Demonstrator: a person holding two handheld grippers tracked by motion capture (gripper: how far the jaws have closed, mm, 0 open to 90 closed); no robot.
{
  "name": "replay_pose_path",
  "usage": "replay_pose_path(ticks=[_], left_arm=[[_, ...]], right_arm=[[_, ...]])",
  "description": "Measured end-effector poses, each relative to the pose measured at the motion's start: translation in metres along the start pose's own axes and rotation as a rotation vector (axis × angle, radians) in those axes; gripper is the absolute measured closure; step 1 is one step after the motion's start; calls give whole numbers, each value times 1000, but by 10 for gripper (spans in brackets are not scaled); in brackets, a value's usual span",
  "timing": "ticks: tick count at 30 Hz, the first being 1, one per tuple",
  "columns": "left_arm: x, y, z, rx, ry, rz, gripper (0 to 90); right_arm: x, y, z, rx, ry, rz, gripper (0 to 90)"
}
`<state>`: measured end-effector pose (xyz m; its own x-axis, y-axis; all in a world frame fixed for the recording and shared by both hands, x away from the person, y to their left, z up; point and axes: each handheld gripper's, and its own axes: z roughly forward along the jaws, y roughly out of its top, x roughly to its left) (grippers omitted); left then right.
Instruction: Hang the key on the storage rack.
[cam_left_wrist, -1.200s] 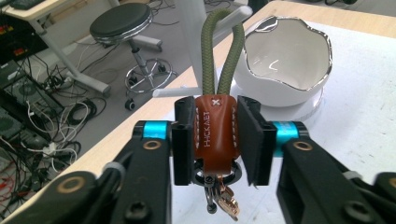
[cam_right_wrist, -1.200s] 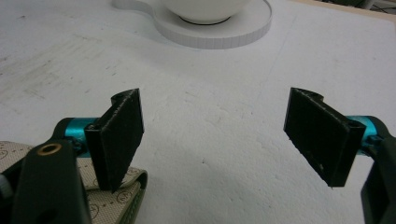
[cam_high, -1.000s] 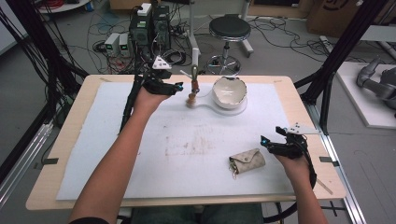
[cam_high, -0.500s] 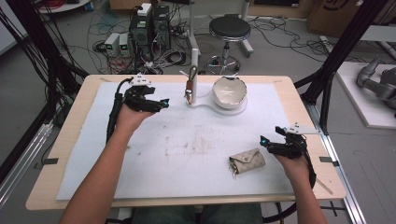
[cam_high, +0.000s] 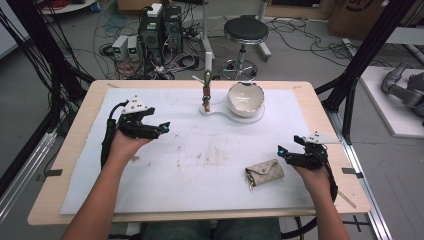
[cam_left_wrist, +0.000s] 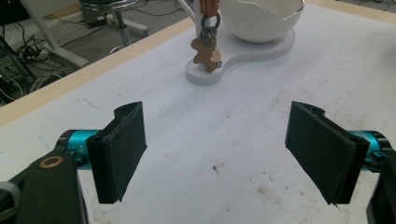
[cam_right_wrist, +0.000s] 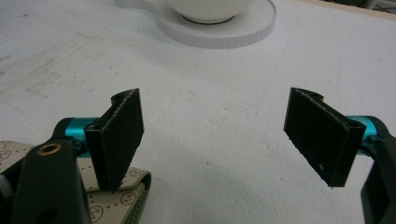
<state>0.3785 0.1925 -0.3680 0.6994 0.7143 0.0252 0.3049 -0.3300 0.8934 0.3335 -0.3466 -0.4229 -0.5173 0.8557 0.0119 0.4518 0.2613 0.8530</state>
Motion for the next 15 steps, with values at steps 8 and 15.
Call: replay_pose_path(ticks=[8, 15], left_arm=[[3, -30, -11, -3, -2, -49, 196], [11, -39, -12, -6, -2, -98, 196]], right_arm=[[-1, -1, 1, 9, 0, -3, 205], [-3, -3, 2, 15, 1, -4, 205]])
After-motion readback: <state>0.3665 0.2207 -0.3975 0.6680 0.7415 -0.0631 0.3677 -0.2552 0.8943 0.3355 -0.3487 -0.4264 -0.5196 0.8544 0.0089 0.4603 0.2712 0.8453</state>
